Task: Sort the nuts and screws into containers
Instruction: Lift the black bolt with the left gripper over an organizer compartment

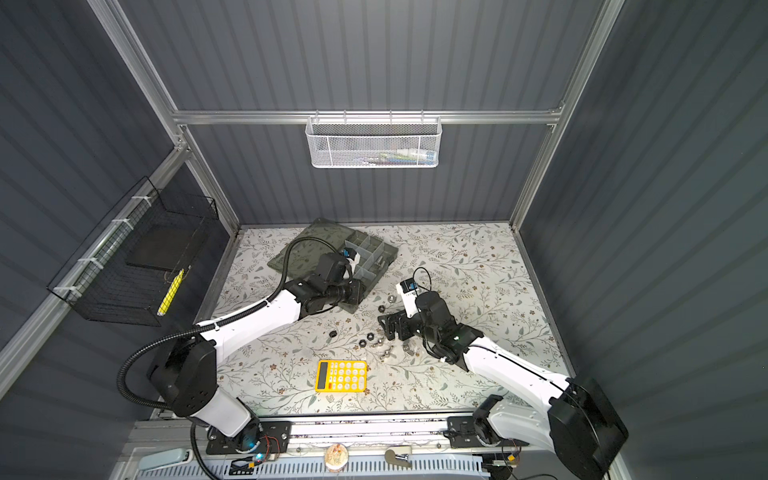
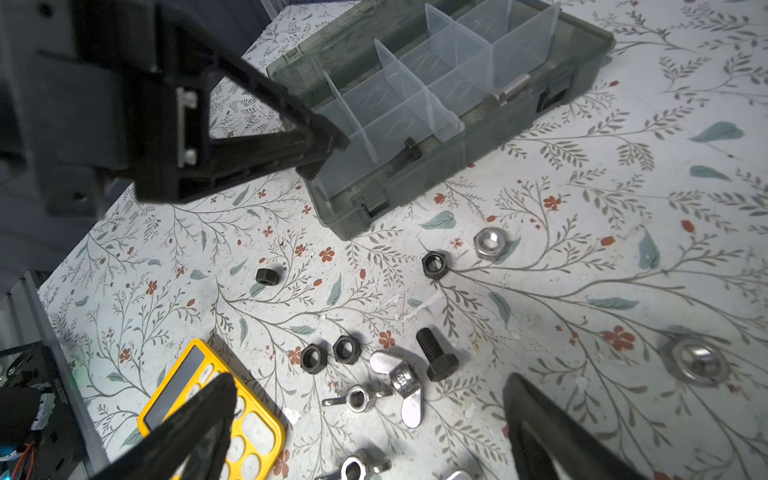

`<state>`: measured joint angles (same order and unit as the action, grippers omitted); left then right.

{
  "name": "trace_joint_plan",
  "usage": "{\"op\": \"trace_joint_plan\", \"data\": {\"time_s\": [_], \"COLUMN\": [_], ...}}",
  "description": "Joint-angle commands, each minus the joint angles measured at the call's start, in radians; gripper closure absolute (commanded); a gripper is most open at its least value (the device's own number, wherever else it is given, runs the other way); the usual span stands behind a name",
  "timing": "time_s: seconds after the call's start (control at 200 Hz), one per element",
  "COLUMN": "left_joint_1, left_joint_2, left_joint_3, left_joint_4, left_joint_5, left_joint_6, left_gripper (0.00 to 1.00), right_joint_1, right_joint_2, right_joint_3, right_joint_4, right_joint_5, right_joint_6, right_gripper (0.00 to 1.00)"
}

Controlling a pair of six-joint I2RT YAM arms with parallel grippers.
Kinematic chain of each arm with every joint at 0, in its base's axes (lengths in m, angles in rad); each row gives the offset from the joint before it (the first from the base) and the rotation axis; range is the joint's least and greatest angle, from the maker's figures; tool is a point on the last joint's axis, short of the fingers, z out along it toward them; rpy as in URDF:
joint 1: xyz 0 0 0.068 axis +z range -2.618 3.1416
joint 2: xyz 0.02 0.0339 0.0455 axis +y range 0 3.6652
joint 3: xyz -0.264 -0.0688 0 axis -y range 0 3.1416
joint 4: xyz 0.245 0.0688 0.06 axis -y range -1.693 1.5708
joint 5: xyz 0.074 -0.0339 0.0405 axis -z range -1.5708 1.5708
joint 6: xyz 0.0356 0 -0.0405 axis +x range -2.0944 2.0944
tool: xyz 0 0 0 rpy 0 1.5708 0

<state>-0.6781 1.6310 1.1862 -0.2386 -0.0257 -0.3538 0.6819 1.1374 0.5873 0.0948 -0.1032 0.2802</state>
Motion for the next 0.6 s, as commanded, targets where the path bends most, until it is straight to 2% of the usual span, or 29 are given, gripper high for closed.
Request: {"op": "trace_joint_plan", "data": {"time_s": [0.0, 0.14, 0.26, 0.595], "left_joint_1": [0.045, 0.097, 0.127, 0.135], "left_joint_2": [0.052, 0.107, 0.15, 0.219], "left_joint_3": [0.061, 0.103, 0.119, 0.097], "left_joint_4": [-0.042, -0.039, -0.029, 0.002], "left_joint_5": [0.013, 0.025, 0.031, 0.052], "left_joint_6": [0.013, 0.003, 0.003, 0.008], "left_gripper": [0.76, 0.76, 0.76, 0.77], "right_joint_1": [0.013, 0.016, 0.018, 0.018], "right_joint_2": [-0.045, -0.025, 0.061, 0.106], "right_joint_3": [-0.023, -0.002, 0.049, 0.083], "right_joint_4": [0.053, 0.047, 0.008, -0.018], "right_joint_5": [0.023, 0.03, 0.013, 0.005], "right_joint_6": [-0.052, -0.054, -0.055, -0.047], "right_gripper": [0.01, 0.01, 0.01, 0.01]}}
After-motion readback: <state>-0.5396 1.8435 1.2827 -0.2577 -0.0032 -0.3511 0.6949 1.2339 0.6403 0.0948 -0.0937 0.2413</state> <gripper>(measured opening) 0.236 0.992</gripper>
